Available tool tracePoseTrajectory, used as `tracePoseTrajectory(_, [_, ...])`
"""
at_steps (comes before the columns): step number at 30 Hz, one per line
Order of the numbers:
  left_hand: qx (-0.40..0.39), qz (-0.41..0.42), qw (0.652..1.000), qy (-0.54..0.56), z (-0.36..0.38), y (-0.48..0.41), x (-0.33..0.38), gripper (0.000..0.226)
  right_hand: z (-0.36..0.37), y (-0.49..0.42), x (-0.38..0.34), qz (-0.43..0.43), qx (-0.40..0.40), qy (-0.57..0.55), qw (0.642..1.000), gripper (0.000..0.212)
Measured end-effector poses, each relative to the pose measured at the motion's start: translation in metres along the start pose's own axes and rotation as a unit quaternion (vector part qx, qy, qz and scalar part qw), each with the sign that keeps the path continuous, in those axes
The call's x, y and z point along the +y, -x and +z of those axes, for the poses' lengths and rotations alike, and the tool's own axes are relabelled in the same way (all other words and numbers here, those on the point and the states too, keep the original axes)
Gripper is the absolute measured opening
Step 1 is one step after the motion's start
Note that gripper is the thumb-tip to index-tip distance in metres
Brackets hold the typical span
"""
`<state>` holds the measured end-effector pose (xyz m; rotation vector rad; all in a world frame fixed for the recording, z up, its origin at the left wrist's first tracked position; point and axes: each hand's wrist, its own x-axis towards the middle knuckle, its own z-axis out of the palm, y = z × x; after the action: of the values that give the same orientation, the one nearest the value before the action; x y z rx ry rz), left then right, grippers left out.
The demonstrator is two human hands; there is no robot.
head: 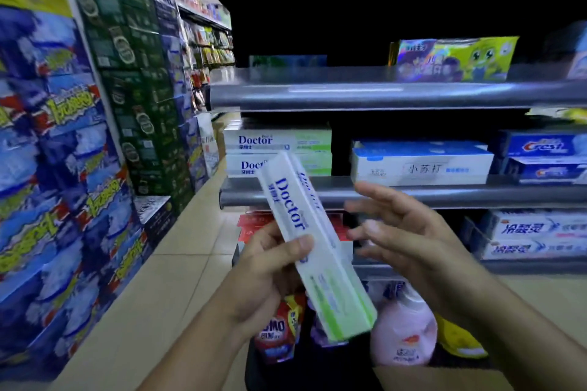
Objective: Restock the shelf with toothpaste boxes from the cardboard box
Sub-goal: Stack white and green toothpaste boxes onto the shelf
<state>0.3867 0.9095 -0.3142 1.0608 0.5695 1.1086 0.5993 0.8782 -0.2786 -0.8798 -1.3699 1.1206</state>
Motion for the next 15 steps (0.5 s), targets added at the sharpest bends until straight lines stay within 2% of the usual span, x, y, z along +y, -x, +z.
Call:
tracePoseTrajectory(2, [0.063,0.037,0.997,0.025,-0.001,-0.007,0.012,0.041,-0.002,0.005,0.008,0.029,-0.004,0.043,0.999,0.055])
tracePoseTrajectory(4, [0.107,0.065,0.991,0.05,-0.003,-0.014,0.02,0.042,0.006,0.008,0.016,0.051,-0.003,0.047,0.998,0.065])
tracePoseTrajectory(7, [0.124,0.075,0.986,0.084,-0.006,-0.021,0.02,0.039,0.021,0.0,0.027,0.04,0.069,0.017,0.997,0.07])
tracePoseTrajectory(9, [0.123,0.082,0.985,0.092,-0.013,-0.023,0.018,0.044,0.026,-0.01,0.03,0.018,0.135,0.006,0.991,0.058])
tracePoseTrajectory(12, [0.174,0.166,0.966,0.098,-0.04,-0.028,0.034,0.06,0.028,-0.031,0.023,-0.032,0.173,0.013,0.984,0.039])
tracePoseTrajectory(14, [0.224,0.227,0.946,0.06,-0.062,-0.035,0.048,0.072,0.029,-0.049,0.017,-0.062,0.183,0.01,0.981,0.035])
tracePoseTrajectory(15, [0.245,0.244,0.938,0.008,-0.07,-0.042,0.054,0.072,0.03,-0.059,0.014,-0.071,0.191,0.012,0.979,0.034])
